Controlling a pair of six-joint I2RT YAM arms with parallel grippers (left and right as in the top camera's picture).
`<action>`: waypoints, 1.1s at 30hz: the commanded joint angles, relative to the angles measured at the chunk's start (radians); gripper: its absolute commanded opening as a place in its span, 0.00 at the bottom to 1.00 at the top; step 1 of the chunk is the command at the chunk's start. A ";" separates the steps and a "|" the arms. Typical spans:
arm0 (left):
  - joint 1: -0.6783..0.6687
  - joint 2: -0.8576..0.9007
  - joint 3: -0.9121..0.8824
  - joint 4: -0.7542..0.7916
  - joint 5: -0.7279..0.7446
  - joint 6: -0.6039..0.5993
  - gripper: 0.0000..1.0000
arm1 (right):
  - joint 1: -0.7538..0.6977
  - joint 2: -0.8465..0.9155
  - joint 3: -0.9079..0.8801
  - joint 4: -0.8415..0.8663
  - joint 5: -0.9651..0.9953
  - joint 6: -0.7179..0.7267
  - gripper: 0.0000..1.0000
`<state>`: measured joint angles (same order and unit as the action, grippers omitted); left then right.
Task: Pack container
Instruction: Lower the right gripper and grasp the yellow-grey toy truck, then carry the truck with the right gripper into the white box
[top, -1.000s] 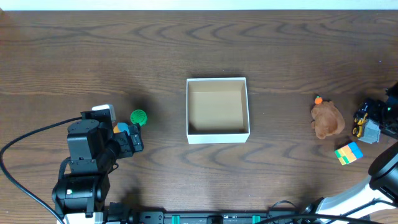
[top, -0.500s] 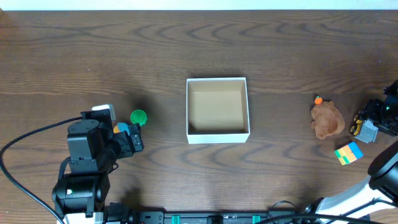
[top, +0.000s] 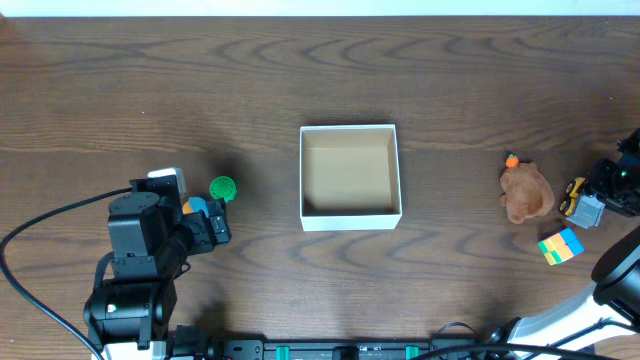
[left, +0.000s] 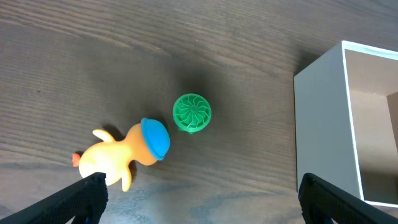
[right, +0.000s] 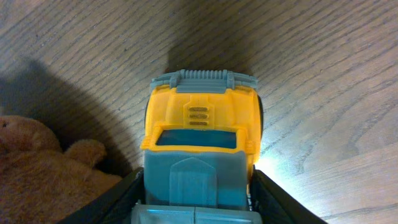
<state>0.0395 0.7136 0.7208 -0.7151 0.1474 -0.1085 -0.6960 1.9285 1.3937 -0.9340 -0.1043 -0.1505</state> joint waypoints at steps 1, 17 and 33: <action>0.007 -0.001 0.022 -0.003 0.002 -0.010 0.98 | 0.005 0.004 0.001 0.000 -0.009 -0.003 0.50; 0.007 -0.001 0.022 -0.003 0.002 -0.010 0.98 | 0.006 -0.002 0.004 0.003 -0.009 0.071 0.01; 0.007 -0.001 0.022 -0.003 0.002 -0.010 0.98 | 0.392 -0.455 0.194 -0.113 -0.041 0.154 0.01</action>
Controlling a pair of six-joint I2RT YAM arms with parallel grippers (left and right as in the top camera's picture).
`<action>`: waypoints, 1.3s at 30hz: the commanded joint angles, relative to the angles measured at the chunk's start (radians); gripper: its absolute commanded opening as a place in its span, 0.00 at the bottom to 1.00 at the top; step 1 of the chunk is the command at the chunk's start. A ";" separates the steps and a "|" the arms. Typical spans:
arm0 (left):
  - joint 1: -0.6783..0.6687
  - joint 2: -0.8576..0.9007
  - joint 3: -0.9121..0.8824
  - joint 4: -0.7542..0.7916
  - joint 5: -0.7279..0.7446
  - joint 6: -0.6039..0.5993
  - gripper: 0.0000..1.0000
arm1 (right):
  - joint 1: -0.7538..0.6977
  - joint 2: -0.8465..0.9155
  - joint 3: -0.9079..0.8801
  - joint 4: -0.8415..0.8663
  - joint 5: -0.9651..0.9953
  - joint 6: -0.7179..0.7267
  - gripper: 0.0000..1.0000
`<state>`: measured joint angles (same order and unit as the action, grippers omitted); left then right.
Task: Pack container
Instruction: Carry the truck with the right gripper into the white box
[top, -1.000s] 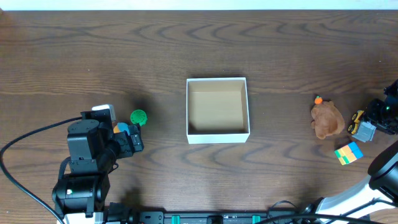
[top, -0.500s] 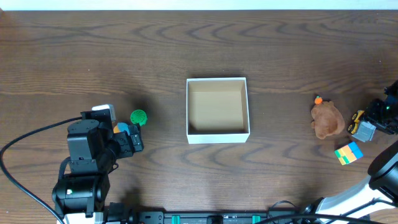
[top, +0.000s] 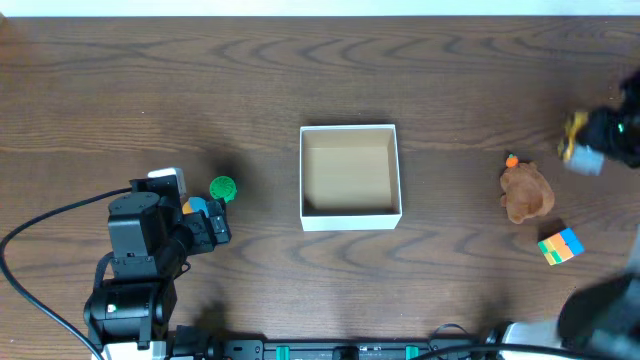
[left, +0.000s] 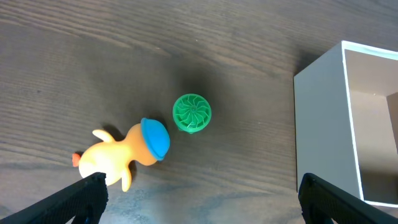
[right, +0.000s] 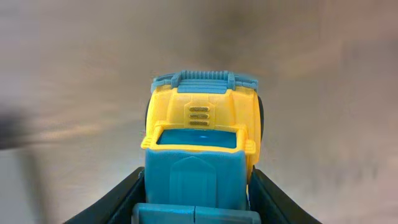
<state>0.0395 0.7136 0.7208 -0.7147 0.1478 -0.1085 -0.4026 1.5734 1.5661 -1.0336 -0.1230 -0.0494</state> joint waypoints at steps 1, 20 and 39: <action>0.007 -0.001 0.022 -0.003 0.002 -0.010 0.98 | 0.151 -0.129 0.022 -0.016 -0.022 0.080 0.01; 0.007 -0.001 0.022 -0.003 0.002 -0.010 0.98 | 0.853 -0.015 -0.011 0.052 0.101 0.509 0.01; 0.007 0.000 0.022 -0.003 0.002 -0.010 0.98 | 0.914 0.371 -0.011 0.050 0.149 0.647 0.01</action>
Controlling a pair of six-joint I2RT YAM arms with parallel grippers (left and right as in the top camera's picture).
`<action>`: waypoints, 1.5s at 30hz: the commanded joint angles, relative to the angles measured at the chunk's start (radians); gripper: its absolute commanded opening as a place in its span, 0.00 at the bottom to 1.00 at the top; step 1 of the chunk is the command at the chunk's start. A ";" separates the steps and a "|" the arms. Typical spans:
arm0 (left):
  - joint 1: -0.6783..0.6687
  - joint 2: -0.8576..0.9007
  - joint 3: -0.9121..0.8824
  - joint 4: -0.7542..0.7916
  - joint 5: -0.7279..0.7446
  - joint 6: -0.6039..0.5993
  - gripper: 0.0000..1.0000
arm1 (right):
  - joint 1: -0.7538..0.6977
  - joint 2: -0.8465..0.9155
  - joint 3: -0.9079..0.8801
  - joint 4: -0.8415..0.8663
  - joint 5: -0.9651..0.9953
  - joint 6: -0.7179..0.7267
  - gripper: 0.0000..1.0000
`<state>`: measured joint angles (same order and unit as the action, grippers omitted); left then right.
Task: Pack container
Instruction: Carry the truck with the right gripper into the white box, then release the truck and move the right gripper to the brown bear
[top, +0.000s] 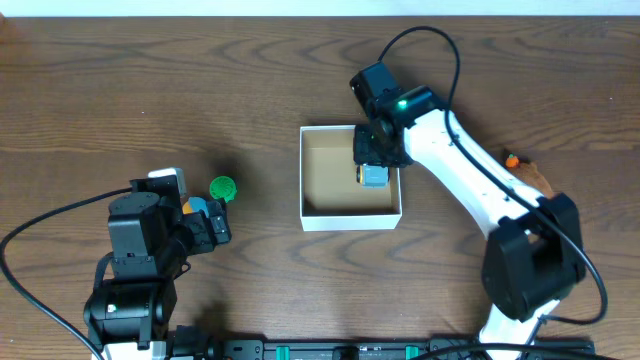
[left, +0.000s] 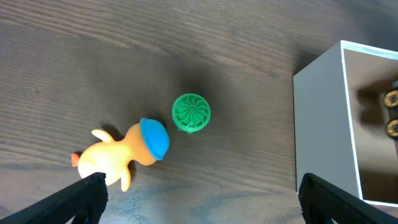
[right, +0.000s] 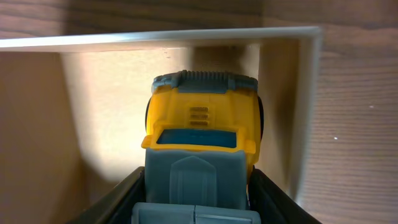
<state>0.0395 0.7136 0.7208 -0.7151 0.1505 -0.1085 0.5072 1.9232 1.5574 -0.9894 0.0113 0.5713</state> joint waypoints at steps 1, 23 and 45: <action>0.007 0.000 0.022 -0.003 -0.001 -0.010 0.98 | 0.004 0.031 -0.002 0.011 0.015 0.027 0.06; 0.007 0.000 0.022 -0.010 -0.001 -0.009 0.98 | -0.005 0.014 0.069 0.055 0.038 -0.144 0.99; 0.007 0.011 0.022 -0.010 -0.005 -0.009 0.98 | -0.678 -0.193 0.013 -0.294 0.182 -0.586 0.99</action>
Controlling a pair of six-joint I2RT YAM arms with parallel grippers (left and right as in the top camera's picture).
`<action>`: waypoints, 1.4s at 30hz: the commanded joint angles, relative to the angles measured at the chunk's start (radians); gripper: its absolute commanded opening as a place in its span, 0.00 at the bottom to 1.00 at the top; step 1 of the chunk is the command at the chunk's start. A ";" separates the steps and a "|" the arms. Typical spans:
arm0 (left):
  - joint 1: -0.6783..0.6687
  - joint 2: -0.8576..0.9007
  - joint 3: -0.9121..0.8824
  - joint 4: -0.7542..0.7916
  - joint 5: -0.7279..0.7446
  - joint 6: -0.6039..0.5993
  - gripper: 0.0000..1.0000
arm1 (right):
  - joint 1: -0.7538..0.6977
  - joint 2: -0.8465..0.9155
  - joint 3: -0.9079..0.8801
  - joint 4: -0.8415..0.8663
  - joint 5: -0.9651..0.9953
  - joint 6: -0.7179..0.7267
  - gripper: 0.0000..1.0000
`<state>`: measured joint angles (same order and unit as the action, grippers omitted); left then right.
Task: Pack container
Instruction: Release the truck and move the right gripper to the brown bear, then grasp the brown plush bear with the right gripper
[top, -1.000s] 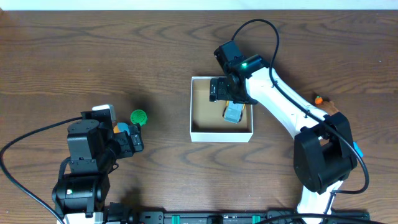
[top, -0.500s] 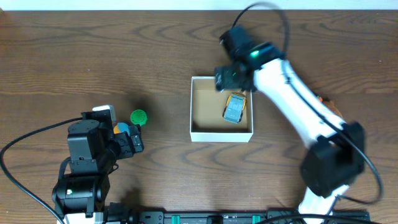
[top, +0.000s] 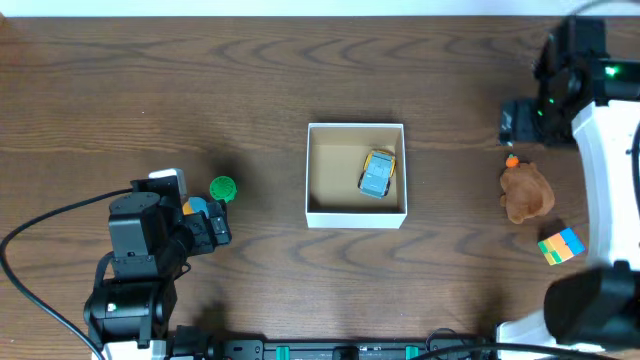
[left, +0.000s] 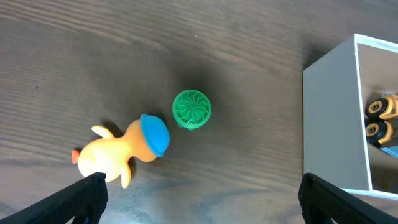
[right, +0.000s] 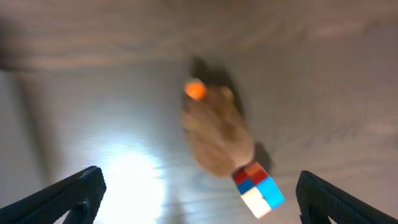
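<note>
The white open box (top: 312, 170) stands mid-table with the yellow and blue toy truck (top: 377, 173) lying inside, also seen as wheels (left: 379, 118) past the box wall (left: 333, 124). Left of it lie a green ridged cap (top: 222, 187) (left: 191, 111) and a yellow duck with a blue cap (left: 127, 146). My left gripper (left: 199, 199) hangs open just short of them, empty. At the right lie a brown plush toy (top: 525, 192) (right: 217, 134) and a colour cube (top: 560, 245) (right: 258, 186). My right gripper (right: 196, 196) is open and empty, high above the plush.
The dark wood table (top: 200, 80) carries nothing else. My right arm (top: 610, 150) runs along the right edge. My left arm's base (top: 130, 270) and a black cable sit at the front left.
My right gripper has let go of the truck, which now lies in the box, and has moved to the far right above the plush. The box sits slightly further right. The left arm is unchanged.
My right gripper was shut on the truck beside the plush at the right. Then it held the truck up off the table, then down inside the box. Now the truck rests in the box and the gripper is open back at the right. The left arm never moved.
</note>
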<state>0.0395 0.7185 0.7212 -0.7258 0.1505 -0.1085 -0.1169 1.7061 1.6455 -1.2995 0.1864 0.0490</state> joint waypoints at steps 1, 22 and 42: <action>0.007 0.006 0.022 0.000 -0.005 -0.009 0.98 | -0.071 0.029 -0.108 0.035 0.000 -0.080 0.99; 0.007 0.006 0.022 0.001 -0.005 -0.009 0.98 | -0.104 0.052 -0.412 0.309 -0.034 -0.099 0.01; 0.007 0.006 0.022 0.000 -0.005 -0.009 0.98 | 0.298 0.051 0.274 -0.051 -0.192 0.168 0.01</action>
<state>0.0395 0.7238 0.7227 -0.7261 0.1505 -0.1085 0.0895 1.7664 1.8790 -1.3499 0.0513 0.1059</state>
